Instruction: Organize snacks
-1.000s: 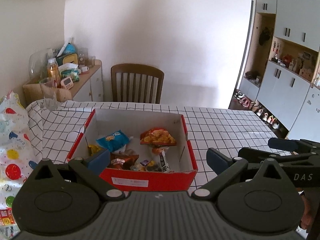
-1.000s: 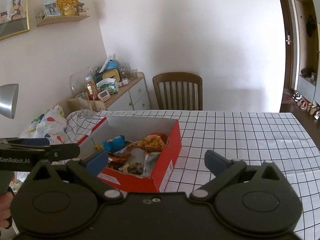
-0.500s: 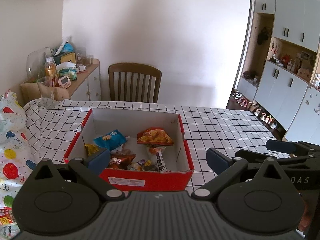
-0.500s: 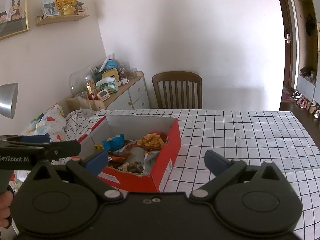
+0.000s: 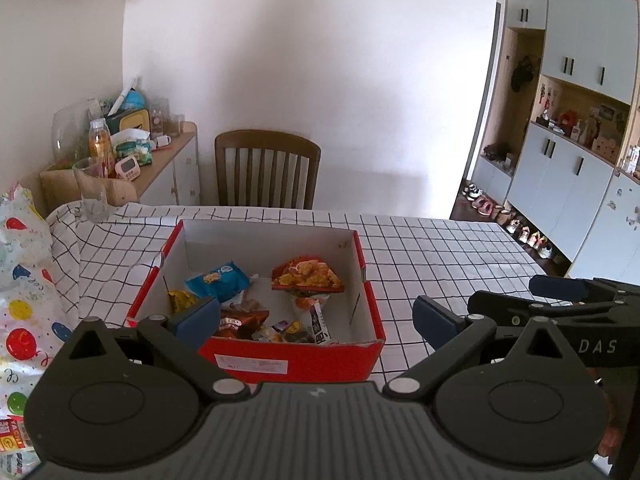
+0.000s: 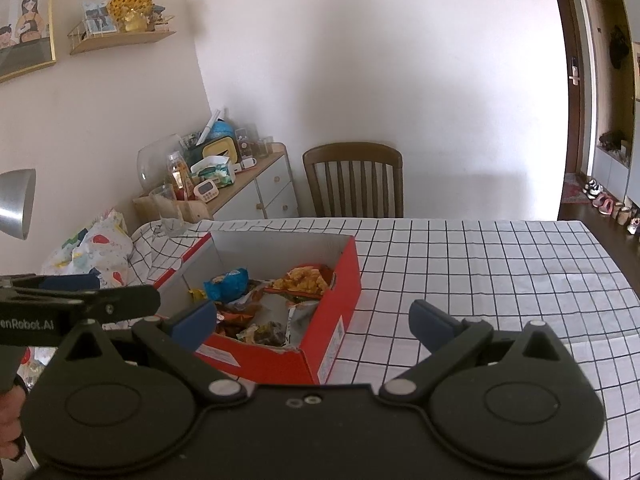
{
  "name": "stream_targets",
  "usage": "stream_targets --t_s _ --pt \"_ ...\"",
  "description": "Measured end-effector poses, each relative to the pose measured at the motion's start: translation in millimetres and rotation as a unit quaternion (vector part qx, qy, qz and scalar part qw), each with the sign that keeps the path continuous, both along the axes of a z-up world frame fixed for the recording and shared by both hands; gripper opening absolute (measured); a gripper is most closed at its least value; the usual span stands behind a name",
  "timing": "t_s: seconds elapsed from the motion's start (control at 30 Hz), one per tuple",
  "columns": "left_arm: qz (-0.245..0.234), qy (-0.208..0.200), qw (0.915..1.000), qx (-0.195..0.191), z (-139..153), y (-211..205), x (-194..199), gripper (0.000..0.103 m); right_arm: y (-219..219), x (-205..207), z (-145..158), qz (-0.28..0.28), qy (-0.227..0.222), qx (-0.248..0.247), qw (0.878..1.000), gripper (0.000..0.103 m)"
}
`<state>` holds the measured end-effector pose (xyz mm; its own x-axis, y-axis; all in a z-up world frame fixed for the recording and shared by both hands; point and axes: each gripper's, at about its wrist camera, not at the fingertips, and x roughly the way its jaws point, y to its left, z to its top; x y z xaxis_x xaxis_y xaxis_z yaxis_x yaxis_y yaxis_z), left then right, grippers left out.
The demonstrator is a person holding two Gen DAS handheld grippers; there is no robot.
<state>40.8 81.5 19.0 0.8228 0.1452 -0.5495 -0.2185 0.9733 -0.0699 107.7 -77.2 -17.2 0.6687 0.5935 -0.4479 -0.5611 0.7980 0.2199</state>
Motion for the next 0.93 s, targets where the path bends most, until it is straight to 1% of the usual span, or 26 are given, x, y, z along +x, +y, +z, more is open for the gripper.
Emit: stream_targets --t_s 0.47,0.93 --pt "0.0 -0.009 1.0 0.004 2.4 -0.4 -4.4 0.103 0.0 -1.3 5.2 0.003 -0.01 -0.002 1.0 0.103" --pt "-0.001 -0.001 1.0 -0.004 1.4 1.0 -3.7 0.103 -0.3 -2.8 5.2 0.005 -0.006 -0.002 1.0 0.103"
